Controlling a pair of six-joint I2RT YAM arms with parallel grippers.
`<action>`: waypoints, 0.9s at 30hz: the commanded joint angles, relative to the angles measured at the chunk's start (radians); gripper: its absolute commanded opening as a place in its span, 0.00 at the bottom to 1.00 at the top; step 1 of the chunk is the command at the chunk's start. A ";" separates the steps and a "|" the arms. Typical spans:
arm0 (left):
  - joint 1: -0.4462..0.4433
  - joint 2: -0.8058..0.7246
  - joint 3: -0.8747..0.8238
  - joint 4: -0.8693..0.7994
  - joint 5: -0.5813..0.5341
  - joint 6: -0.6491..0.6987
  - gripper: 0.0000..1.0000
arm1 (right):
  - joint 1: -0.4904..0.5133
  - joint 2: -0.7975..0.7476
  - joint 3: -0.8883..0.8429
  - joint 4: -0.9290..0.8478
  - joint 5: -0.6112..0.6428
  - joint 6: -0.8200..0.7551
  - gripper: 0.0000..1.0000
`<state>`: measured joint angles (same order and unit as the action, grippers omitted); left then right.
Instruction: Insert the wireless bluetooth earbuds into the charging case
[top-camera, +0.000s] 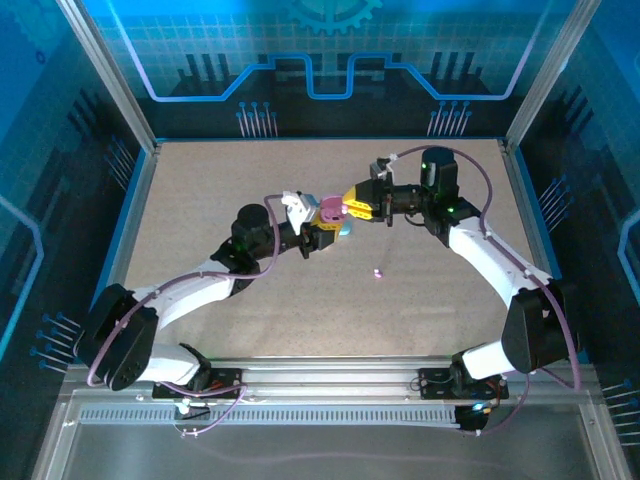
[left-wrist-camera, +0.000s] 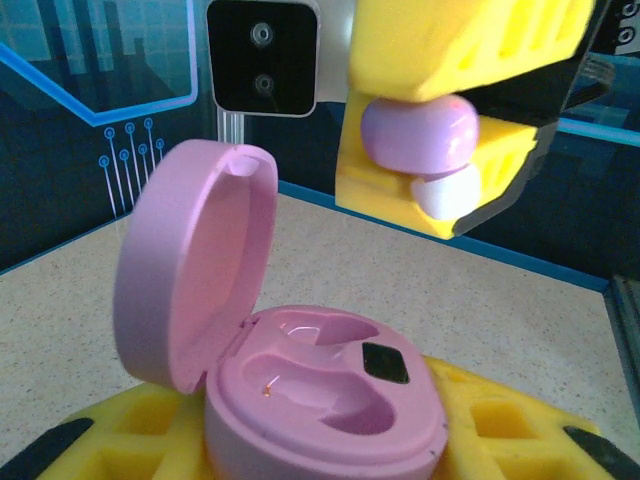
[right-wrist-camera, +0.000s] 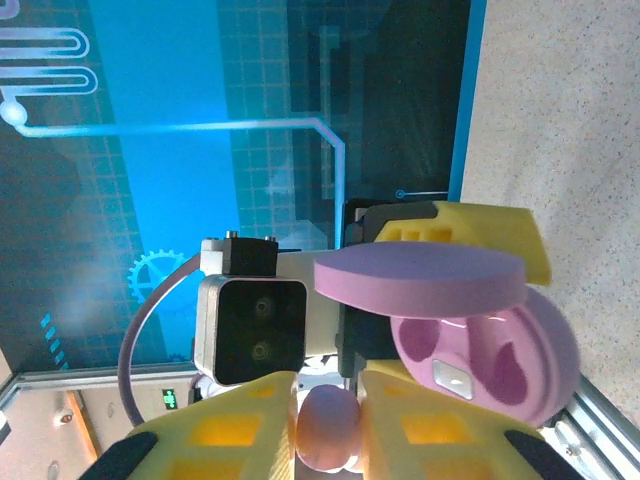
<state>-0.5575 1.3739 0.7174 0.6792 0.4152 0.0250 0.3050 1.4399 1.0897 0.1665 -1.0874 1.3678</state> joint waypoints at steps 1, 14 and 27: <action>-0.011 0.015 0.037 0.070 -0.030 -0.012 0.31 | 0.017 -0.002 0.003 0.041 0.017 0.022 0.24; -0.032 0.061 0.042 0.151 -0.050 -0.038 0.32 | 0.067 -0.039 0.101 -0.278 0.144 -0.302 0.24; -0.049 0.093 0.049 0.220 -0.053 -0.079 0.31 | 0.118 -0.049 0.177 -0.472 0.309 -0.483 0.24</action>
<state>-0.5999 1.4582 0.7326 0.8322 0.3702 -0.0303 0.4065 1.4227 1.2366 -0.2295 -0.8501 0.9585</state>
